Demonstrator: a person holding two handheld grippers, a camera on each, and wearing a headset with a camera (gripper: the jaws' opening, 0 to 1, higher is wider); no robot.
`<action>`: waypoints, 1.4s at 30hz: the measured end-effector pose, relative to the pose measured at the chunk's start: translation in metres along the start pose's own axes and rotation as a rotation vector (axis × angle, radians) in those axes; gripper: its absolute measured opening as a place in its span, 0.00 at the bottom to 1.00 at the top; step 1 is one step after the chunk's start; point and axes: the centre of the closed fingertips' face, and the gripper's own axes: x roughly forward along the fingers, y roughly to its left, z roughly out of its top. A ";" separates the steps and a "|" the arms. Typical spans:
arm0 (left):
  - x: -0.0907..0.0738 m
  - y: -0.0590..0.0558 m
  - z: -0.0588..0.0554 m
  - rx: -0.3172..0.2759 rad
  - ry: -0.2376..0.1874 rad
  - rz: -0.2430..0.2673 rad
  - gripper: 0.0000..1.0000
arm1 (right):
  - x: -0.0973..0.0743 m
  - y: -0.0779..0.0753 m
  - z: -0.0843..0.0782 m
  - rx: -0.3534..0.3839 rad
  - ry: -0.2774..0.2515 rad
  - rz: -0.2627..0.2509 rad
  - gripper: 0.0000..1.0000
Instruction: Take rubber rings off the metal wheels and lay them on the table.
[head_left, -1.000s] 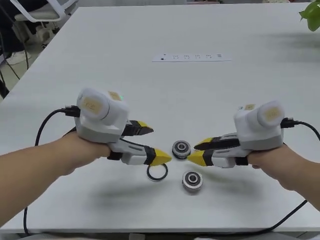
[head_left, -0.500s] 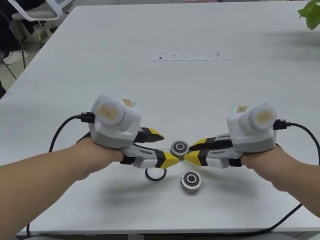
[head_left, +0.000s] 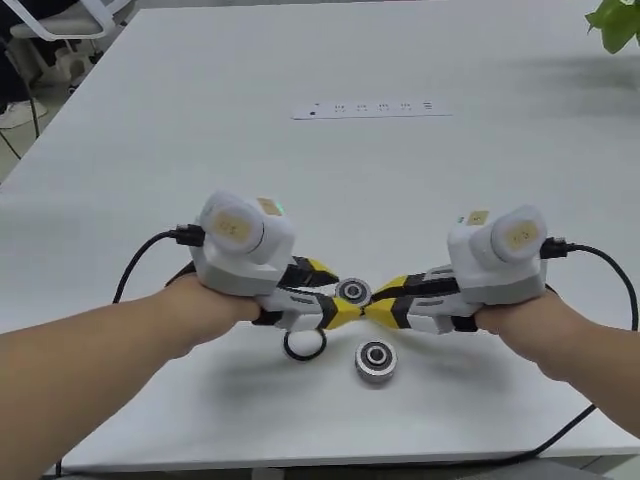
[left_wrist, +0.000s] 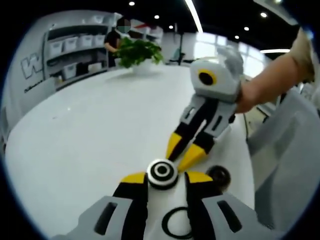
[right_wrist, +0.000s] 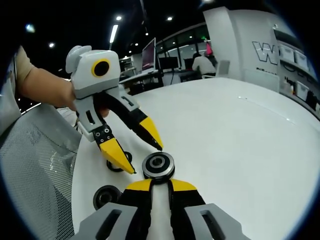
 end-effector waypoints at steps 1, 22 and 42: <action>0.000 0.000 0.001 0.008 -0.001 0.003 0.28 | 0.000 0.000 0.000 0.000 0.001 0.000 0.08; 0.008 0.003 0.003 0.119 0.013 0.049 0.14 | -0.001 0.001 -0.001 -0.025 0.008 -0.015 0.05; 0.008 -0.002 0.003 0.152 -0.002 0.093 0.13 | -0.007 -0.005 0.003 0.256 -0.074 -0.047 0.00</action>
